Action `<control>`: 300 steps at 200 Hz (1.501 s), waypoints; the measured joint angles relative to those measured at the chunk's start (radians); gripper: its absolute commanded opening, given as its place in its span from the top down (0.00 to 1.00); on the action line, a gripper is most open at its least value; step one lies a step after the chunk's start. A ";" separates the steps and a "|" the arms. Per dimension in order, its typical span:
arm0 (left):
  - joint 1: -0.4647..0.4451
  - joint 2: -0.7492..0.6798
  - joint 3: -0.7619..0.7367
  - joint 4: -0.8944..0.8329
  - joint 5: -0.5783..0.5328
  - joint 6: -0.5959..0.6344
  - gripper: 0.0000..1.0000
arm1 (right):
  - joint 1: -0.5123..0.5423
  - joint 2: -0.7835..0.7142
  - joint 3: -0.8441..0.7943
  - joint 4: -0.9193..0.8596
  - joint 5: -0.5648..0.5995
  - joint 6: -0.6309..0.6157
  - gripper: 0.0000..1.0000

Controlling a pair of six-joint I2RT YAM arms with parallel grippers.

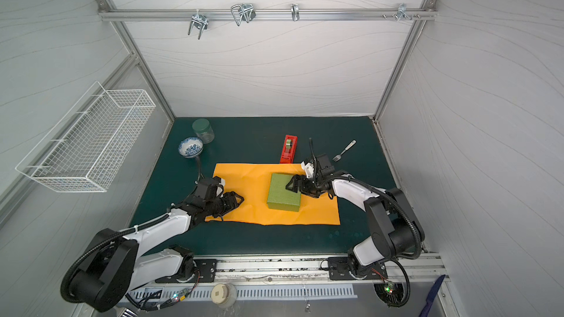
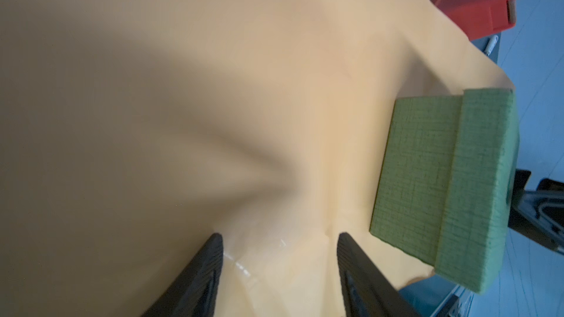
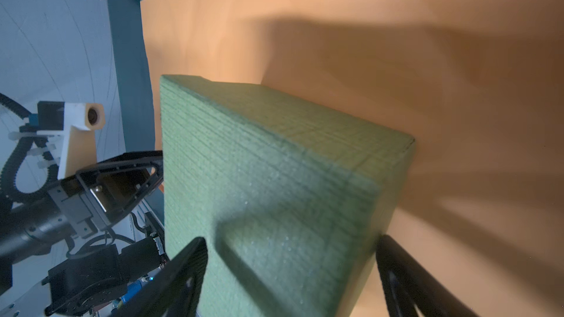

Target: Wrap the gift box in paper

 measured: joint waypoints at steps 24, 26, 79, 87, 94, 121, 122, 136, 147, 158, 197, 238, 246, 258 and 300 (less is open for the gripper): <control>-0.006 -0.057 -0.008 -0.069 -0.005 -0.010 0.36 | 0.023 0.039 0.030 0.021 0.010 0.017 0.18; -0.006 -0.061 -0.007 -0.076 -0.006 -0.010 0.36 | 0.024 0.043 0.034 0.026 0.013 0.018 0.18; -0.010 -0.081 0.100 -0.225 -0.023 -0.010 0.29 | 0.063 0.103 0.085 0.097 0.052 0.079 0.23; -0.010 -0.071 0.126 -0.228 -0.023 -0.009 0.29 | 0.073 0.111 0.093 0.104 0.060 0.087 0.23; -0.010 -0.059 0.152 -0.228 -0.022 -0.009 0.29 | 0.079 0.117 0.099 0.109 0.065 0.093 0.23; -0.010 0.009 0.238 -0.211 -0.004 -0.010 0.29 | 0.091 0.153 0.137 0.110 0.067 0.095 0.25; -0.010 0.009 0.238 -0.211 -0.004 -0.010 0.29 | 0.091 0.154 0.138 0.110 0.066 0.095 0.25; -0.010 0.041 0.262 -0.196 0.008 -0.010 0.29 | 0.094 0.167 0.151 0.111 0.060 0.091 0.25; -0.010 0.064 0.274 -0.183 0.018 -0.013 0.28 | 0.095 0.175 0.159 0.109 0.054 0.084 0.25; -0.010 0.082 0.281 -0.170 0.028 -0.019 0.28 | 0.096 0.185 0.171 0.106 0.048 0.076 0.25; -0.045 0.197 0.344 -0.129 0.066 -0.033 0.28 | 0.097 0.190 0.175 0.101 0.033 0.058 0.25; -0.102 0.315 0.417 -0.093 0.100 -0.031 0.31 | 0.097 0.182 0.164 0.100 0.025 0.057 0.26; -0.105 0.330 0.423 -0.092 0.103 -0.029 0.33 | 0.097 0.175 0.158 0.099 0.023 0.057 0.26; -0.116 0.348 0.426 -0.090 0.104 -0.027 0.34 | 0.097 0.170 0.151 0.098 0.019 0.058 0.26; -0.163 0.357 0.426 -0.086 0.098 -0.027 0.36 | 0.098 0.146 0.132 0.086 0.018 0.058 0.25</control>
